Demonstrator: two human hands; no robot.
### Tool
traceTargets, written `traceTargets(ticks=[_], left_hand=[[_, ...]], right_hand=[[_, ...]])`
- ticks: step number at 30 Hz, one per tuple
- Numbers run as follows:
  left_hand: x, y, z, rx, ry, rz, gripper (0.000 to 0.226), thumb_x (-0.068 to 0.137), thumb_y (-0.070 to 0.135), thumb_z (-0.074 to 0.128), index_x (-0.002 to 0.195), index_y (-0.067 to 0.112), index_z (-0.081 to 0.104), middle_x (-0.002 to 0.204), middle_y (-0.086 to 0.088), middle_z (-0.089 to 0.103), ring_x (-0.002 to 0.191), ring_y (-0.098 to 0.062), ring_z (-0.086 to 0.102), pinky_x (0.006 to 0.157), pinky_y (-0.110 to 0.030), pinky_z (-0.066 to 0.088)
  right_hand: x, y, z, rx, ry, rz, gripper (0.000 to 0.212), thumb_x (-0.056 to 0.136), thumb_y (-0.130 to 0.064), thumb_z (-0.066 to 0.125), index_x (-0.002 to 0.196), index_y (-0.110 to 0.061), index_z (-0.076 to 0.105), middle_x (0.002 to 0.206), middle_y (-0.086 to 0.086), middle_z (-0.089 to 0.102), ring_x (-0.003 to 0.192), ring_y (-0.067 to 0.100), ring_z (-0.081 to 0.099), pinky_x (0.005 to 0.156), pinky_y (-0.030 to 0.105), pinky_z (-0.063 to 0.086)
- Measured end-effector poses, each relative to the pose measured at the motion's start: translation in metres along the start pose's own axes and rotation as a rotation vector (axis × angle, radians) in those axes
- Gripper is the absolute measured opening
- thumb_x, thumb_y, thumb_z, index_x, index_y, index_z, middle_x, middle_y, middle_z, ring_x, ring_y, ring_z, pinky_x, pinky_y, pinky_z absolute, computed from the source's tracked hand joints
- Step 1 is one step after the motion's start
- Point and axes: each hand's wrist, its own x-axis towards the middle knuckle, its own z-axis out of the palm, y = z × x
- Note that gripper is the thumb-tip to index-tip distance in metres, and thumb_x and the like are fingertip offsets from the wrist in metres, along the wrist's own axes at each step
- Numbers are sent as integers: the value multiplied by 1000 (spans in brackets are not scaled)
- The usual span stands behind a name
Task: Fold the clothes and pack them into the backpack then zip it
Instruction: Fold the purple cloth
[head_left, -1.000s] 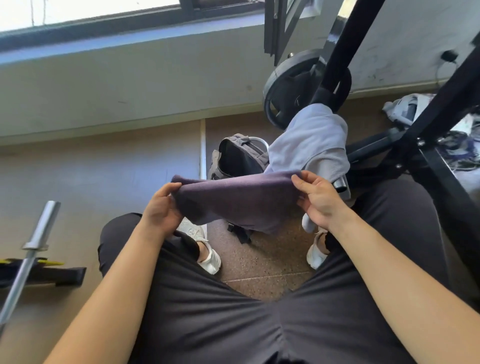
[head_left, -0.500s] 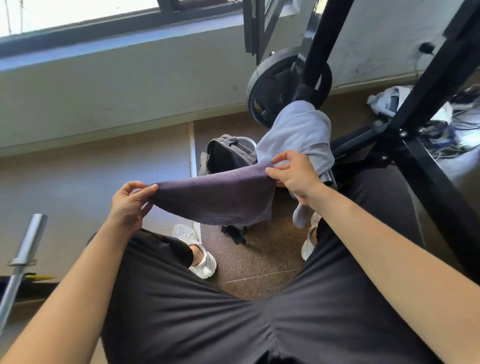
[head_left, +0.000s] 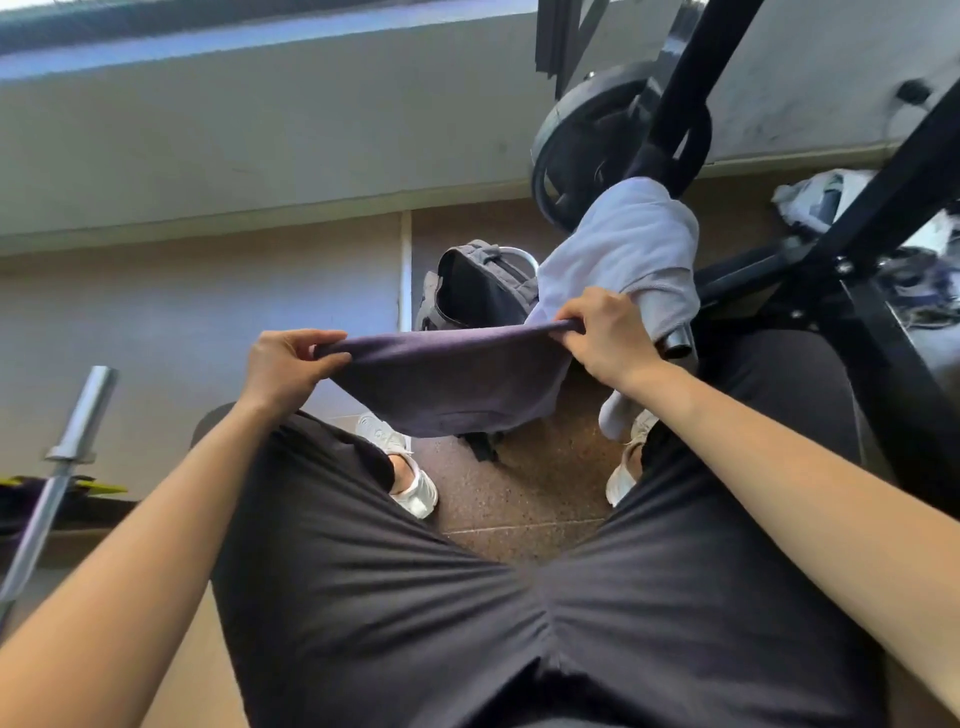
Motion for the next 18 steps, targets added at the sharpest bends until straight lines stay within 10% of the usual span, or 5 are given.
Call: traceTargets(ticks=[5, 9, 18], left_hand=[[-5, -6, -1, 268, 38, 74, 16, 86, 26, 81, 98, 16, 82, 81, -1, 61, 75, -19, 57, 75, -30, 41], [-4, -9, -4, 39, -46, 9, 25, 96, 39, 68, 87, 17, 75, 98, -3, 68, 96, -20, 65, 90, -35, 51], [-18, 29, 36, -234, 135, -177, 47, 94, 44, 69, 59, 15, 55, 58, -2, 53, 58, -16, 50, 57, -27, 45]], right_hand=[[-1, 14, 11, 257, 22, 127, 12, 87, -16, 76, 83, -8, 68, 89, 6, 66, 83, 20, 61, 76, 27, 48], [-7, 16, 10, 673, 43, 339, 11, 96, -19, 68, 91, -9, 69, 77, -1, 65, 70, 8, 56, 68, 22, 46], [-7, 24, 23, 602, 251, 446, 21, 97, -24, 65, 87, -6, 64, 81, 5, 66, 76, 18, 58, 70, 32, 46]])
